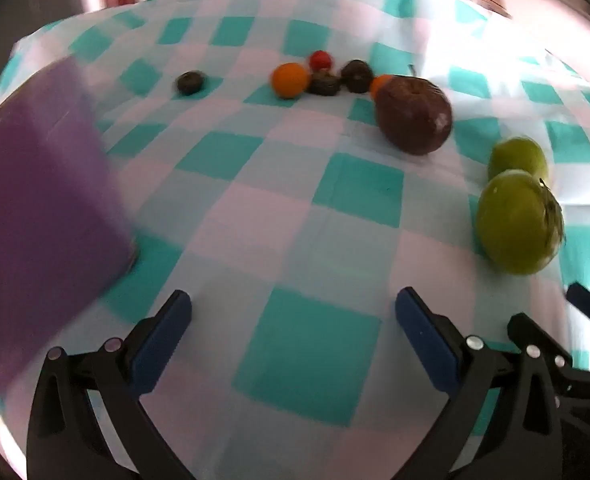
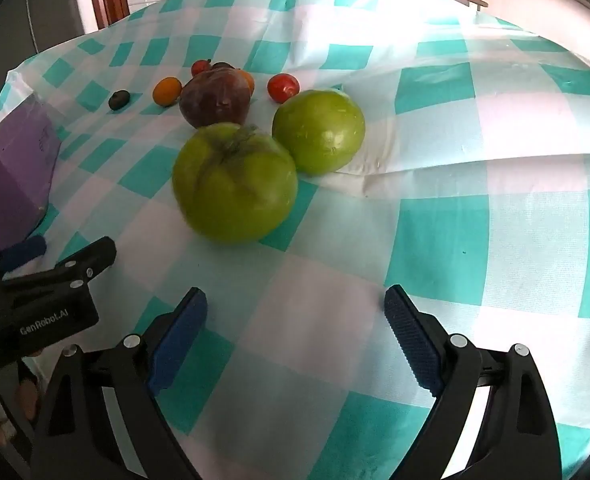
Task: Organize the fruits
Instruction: 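Grasp the dark red apple with the left tool while the right tool grasps the large green tomato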
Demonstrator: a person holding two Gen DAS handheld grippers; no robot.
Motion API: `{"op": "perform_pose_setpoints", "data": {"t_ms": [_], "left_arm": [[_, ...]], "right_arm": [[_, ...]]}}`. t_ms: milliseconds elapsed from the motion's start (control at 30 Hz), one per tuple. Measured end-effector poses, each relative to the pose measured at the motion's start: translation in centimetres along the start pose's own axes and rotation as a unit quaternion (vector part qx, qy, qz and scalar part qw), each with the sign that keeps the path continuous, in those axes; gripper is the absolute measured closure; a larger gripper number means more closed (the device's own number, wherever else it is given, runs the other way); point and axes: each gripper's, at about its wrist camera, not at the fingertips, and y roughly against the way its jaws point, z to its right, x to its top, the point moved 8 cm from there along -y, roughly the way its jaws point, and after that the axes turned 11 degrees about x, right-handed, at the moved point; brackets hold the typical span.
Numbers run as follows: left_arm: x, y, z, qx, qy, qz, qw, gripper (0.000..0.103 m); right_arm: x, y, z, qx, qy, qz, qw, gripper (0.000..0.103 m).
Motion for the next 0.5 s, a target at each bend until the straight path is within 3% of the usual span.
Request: {"op": "perform_pose_setpoints", "data": {"t_ms": [167, 333, 367, 433, 467, 500], "left_arm": [[1.7, -1.3, -0.2, -0.05, -0.076, 0.0, 0.9958, 0.001], [2.5, -2.3, -1.4, -0.057, -0.082, 0.005, 0.995, 0.001], [3.5, -2.3, -0.7, -0.05, -0.079, 0.028, 0.9952, 0.001], [3.4, -2.4, -0.7, -0.045, -0.084, 0.017, 0.9953, 0.001], [2.9, -3.1, -0.8, -0.034, -0.098, -0.023, 0.9944, 0.001], [3.1, -3.2, -0.8, -0.034, -0.099, -0.024, 0.9942, 0.001]], "right_arm": [[2.2, -1.7, -0.9, -0.015, -0.038, -0.004, 0.999, 0.016], [4.1, -3.7, -1.0, -0.025, -0.067, -0.016, 0.997, 0.014], [4.3, -4.0, -1.1, -0.025, -0.069, -0.019, 0.997, 0.015], [5.0, -4.7, -1.6, -0.018, -0.067, -0.023, 0.997, 0.02], [5.3, -4.8, -1.9, -0.019, -0.062, -0.019, 0.998, 0.024], [5.5, -5.1, -2.1, -0.027, -0.052, -0.022, 0.998, 0.035]]}}
